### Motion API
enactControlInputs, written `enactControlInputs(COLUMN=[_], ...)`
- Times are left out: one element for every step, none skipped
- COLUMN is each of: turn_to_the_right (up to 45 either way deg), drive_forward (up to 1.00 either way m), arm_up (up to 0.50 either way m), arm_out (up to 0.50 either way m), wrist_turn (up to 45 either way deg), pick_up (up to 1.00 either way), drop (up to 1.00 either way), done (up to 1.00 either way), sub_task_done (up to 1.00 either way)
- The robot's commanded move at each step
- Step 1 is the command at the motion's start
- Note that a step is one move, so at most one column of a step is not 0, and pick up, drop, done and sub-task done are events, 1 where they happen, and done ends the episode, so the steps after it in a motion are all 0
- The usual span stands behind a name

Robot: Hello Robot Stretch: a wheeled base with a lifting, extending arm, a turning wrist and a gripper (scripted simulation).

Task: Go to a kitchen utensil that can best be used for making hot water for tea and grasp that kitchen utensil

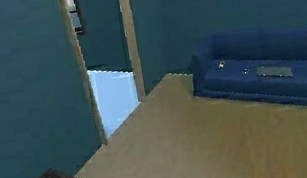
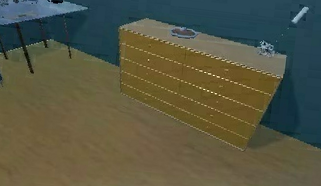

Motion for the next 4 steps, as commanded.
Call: enactControlInputs(turn_to_the_right=[-3.0,0.0,0.0,3.0], drive_forward=[0.0,1.0,0.05,0.0], arm_up=[0.0,0.0,0.0,0.0], arm_out=[0.0,0.0,0.0,0.0], wrist_turn=[0.0,0.0,0.0,0.0], pick_up=[0.0,0.0,0.0,0.0], drop=[0.0,0.0,0.0,0.0], done=[0.0,0.0,0.0,0.0], sub_task_done=[0.0,0.0,0.0,0.0])
